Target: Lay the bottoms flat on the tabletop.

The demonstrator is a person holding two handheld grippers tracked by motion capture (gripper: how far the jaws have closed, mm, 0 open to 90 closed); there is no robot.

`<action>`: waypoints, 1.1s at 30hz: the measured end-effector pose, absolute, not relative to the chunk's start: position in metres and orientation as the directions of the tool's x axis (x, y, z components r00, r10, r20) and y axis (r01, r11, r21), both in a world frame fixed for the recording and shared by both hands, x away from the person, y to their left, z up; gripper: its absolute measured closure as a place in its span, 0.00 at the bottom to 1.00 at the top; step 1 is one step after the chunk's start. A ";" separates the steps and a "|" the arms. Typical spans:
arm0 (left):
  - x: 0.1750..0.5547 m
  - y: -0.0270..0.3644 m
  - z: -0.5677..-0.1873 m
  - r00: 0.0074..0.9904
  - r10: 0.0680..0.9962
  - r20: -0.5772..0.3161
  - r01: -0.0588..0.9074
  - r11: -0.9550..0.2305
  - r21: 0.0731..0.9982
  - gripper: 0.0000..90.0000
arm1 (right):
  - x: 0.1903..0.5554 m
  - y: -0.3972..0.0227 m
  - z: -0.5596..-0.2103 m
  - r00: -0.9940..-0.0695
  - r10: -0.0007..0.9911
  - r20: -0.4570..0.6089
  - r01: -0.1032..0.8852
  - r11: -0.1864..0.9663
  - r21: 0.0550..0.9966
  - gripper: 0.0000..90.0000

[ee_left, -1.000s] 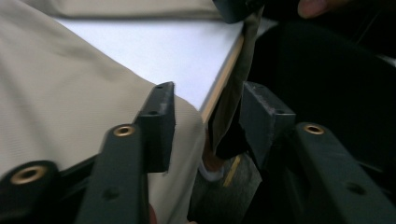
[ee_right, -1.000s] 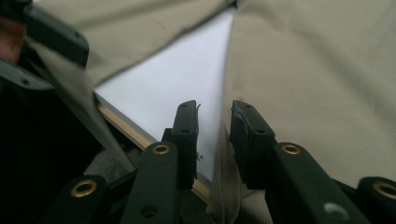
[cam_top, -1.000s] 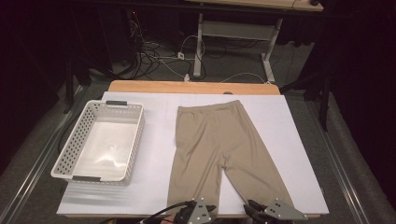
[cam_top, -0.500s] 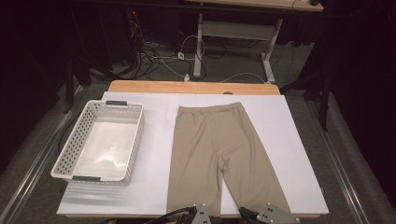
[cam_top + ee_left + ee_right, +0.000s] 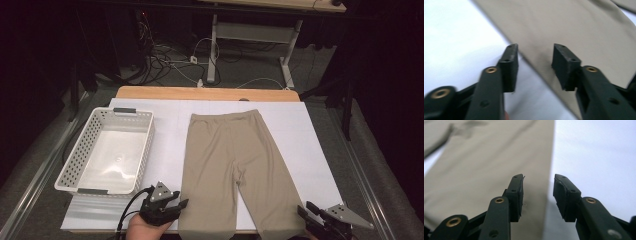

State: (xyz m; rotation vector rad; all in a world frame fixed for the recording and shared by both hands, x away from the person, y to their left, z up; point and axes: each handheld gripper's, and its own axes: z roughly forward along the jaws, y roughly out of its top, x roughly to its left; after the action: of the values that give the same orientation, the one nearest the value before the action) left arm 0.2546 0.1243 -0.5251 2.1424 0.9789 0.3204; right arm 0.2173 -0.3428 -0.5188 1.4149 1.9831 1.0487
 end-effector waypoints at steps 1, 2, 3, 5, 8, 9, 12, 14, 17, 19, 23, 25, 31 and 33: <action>0.254 0.122 -0.525 0.689 0.722 -0.060 0.532 -0.447 0.719 0.72 | 0.218 -0.344 -0.521 -0.341 0.939 0.040 0.574 0.175 0.800 0.69; 0.254 0.121 -0.525 0.695 0.716 -0.064 0.530 -0.450 0.719 0.77 | 0.219 -0.343 -0.523 -0.336 0.941 0.034 0.581 0.178 0.794 0.71; 0.254 0.120 -0.525 0.699 0.711 -0.073 0.533 -0.451 0.717 0.83 | 0.219 -0.342 -0.523 -0.331 0.943 0.027 0.577 0.180 0.796 0.74; 0.255 0.119 -0.524 0.705 0.707 -0.062 0.526 -0.462 0.714 0.93 | 0.219 -0.342 -0.522 -0.338 0.941 0.023 0.581 0.190 0.791 0.94; 0.255 0.123 -0.523 0.693 0.718 -0.065 0.532 -0.449 0.717 0.95 | 0.217 -0.340 -0.522 -0.365 0.931 0.018 0.573 0.209 0.792 1.00; 0.255 0.127 -0.523 0.689 0.722 -0.070 0.535 -0.440 0.721 0.95 | 0.215 -0.339 -0.521 -0.368 0.930 0.017 0.572 0.212 0.792 1.00; 0.254 0.137 -0.522 0.681 0.727 -0.085 0.541 -0.422 0.728 0.95 | 0.206 -0.338 -0.520 -0.376 0.926 0.028 0.573 0.209 0.792 1.00; 0.254 0.142 -0.521 0.680 0.729 -0.082 0.542 -0.424 0.726 0.95 | 0.202 -0.338 -0.520 -0.382 0.923 0.041 0.577 0.204 0.791 1.00; 0.253 0.144 -0.523 0.680 0.728 -0.083 0.533 -0.413 0.739 0.94 | 0.201 -0.337 -0.520 -0.386 0.921 0.048 0.576 0.200 0.793 0.94; 0.254 0.146 -0.523 0.689 0.717 -0.105 0.530 -0.401 0.747 0.78 | 0.203 -0.337 -0.518 -0.390 0.919 0.061 0.565 0.186 0.804 0.85; 0.254 0.149 -0.519 0.712 0.692 -0.115 0.480 -0.361 0.799 0.55 | 0.208 -0.324 -0.510 -0.434 0.898 0.078 0.511 0.174 0.842 0.63; 0.256 0.147 -0.518 0.718 0.686 -0.118 0.464 -0.345 0.816 0.45 | 0.212 -0.313 -0.509 -0.463 0.883 0.073 0.493 0.189 0.849 0.51; 0.265 0.141 -0.517 0.717 0.690 -0.099 0.439 -0.338 0.833 0.19 | 0.228 -0.280 -0.506 -0.560 0.826 0.064 0.432 0.225 0.874 0.25; 0.267 0.141 -0.518 0.712 0.691 -0.121 0.455 -0.323 0.830 0.11 | 0.231 -0.269 -0.503 -0.572 0.816 0.086 0.417 0.199 0.887 0.16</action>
State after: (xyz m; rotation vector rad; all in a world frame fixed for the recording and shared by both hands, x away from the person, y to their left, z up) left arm 0.2666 0.1411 -0.5179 1.9776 0.8783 0.3168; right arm 0.2312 -0.2688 -0.5031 1.1502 2.0755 1.3341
